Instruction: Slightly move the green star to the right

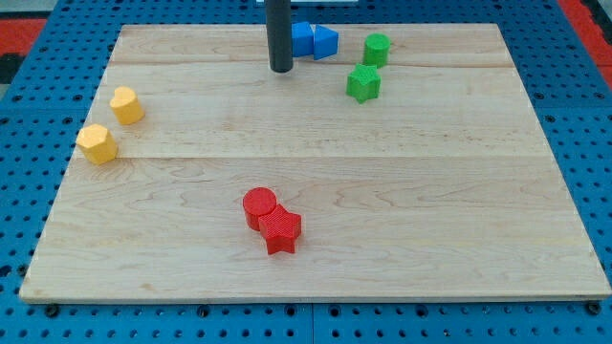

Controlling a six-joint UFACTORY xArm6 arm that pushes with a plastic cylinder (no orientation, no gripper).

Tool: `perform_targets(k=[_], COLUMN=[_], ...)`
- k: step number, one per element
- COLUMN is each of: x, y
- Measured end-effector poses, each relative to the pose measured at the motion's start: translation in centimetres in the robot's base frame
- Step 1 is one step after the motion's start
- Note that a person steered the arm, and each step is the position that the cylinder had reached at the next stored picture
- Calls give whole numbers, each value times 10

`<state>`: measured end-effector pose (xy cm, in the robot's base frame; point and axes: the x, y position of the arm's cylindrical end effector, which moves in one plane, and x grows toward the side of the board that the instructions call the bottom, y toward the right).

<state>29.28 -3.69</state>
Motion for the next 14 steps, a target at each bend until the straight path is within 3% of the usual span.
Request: perform_targets(k=[2,10,11,13,14], x=[26,26,33,88,67], y=[5,43,65,197,240])
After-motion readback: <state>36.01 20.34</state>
